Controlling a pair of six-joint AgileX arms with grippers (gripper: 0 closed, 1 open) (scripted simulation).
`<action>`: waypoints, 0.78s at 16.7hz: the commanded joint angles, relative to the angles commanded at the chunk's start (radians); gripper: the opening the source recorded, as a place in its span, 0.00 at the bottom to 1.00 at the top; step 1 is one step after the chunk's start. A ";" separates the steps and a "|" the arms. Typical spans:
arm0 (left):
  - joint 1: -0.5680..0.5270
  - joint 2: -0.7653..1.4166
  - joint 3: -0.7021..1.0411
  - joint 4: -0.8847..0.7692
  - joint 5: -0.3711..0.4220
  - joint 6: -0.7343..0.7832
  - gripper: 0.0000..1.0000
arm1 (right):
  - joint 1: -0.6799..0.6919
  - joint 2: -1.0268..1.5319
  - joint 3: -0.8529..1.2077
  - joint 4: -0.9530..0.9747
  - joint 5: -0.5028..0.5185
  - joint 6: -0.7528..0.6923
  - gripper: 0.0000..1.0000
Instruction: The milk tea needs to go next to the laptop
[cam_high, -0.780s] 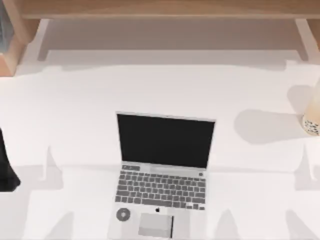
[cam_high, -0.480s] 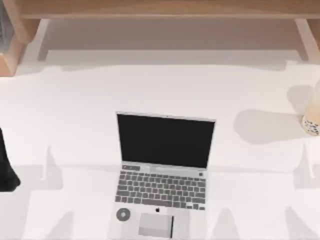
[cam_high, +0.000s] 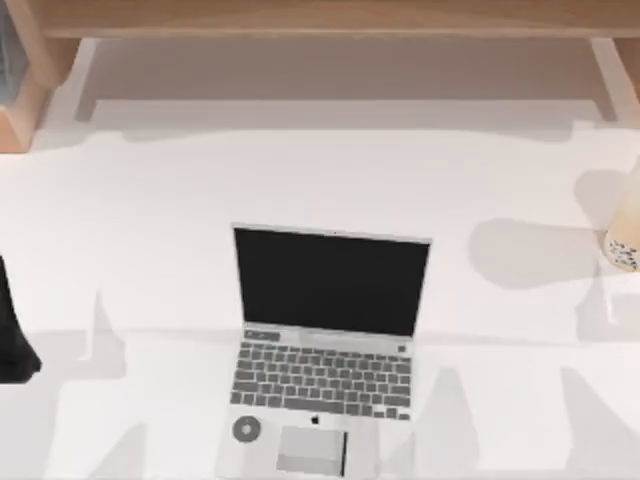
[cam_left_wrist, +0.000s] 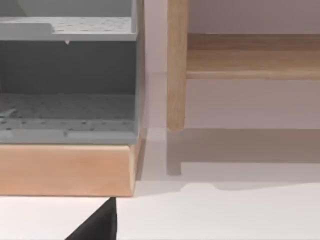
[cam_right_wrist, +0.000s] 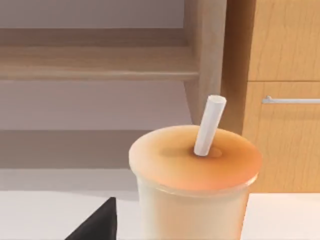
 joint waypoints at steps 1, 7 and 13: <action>0.000 0.000 0.000 0.000 0.000 0.000 1.00 | 0.005 0.104 0.002 0.094 0.007 0.001 1.00; 0.000 0.000 0.000 0.000 0.000 0.000 1.00 | 0.034 0.695 0.010 0.616 0.047 0.005 1.00; 0.000 0.000 0.000 0.000 0.000 0.000 1.00 | 0.052 1.030 0.015 0.928 0.072 0.006 1.00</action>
